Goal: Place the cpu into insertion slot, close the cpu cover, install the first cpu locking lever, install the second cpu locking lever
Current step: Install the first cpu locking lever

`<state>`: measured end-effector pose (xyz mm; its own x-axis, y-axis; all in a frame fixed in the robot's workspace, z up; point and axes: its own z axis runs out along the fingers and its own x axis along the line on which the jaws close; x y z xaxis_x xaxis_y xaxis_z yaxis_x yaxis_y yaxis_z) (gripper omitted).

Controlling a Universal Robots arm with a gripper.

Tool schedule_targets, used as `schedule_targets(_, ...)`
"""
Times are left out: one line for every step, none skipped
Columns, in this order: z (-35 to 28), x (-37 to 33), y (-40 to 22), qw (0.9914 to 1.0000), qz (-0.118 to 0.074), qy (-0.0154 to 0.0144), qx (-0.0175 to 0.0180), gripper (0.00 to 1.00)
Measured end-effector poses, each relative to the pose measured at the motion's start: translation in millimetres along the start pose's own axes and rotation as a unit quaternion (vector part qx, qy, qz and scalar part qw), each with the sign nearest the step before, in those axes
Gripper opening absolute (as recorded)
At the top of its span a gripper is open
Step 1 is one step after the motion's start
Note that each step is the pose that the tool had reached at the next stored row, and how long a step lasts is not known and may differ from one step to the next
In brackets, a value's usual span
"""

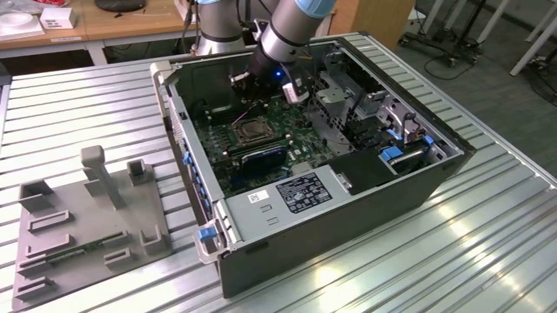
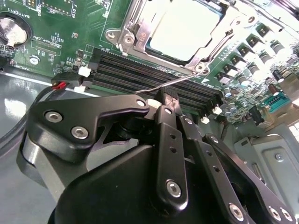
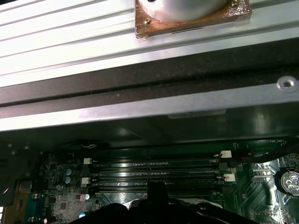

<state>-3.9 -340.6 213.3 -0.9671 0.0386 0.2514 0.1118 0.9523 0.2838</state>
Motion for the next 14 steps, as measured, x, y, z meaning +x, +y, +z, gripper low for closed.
schedule_targets(0.6, -0.4, -0.2, 1.00000, 0.000, 0.0000, 0.0000, 0.11)
schedule_targets(1.2, -0.7, -0.3, 1.00000, 0.000, 0.0000, 0.0000, 0.11)
schedule_targets(1.8, -1.0, -0.5, 1.00000, 0.000, 0.0000, 0.0000, 0.11)
schedule_targets(2.5, -1.3, -0.7, 1.00000, 0.000, 0.0000, 0.0000, 0.11)
schedule_targets(3.1, -1.7, -0.9, 1.00000, 0.000, 0.0000, 0.0000, 0.11)
schedule_targets(3.8, -2.0, -1.1, 1.00000, 0.000, 0.0000, 0.0000, 0.11)
schedule_targets(4.5, -2.3, -1.3, 1.00000, 0.000, 0.0000, 0.0000, 0.11)
schedule_targets(5.1, -2.6, -1.5, 1.00000, 0.000, 0.0000, 0.0000, 0.11)
schedule_targets(5.6, -3.0, -1.7, 1.00000, 0.000, 0.0000, 0.0000, 0.11)
schedule_targets(6.2, -3.2, -1.8, 1.00000, 0.000, 0.0000, 0.0000, 0.11)
schedule_targets(6.7, -3.4, -2.0, 1.00000, 0.000, 0.0000, 0.0000, 0.11)
schedule_targets(7.0, -3.7, -2.1, 1.00000, 0.000, 0.0000, 0.0000, 0.11)
schedule_targets(7.3, -4.1, -2.2, 1.00000, 0.000, 0.0000, 0.0001, 0.11)
schedule_targets(7.7, -4.4, -2.3, 1.00000, 0.000, 0.0000, 0.0001, 0.11)
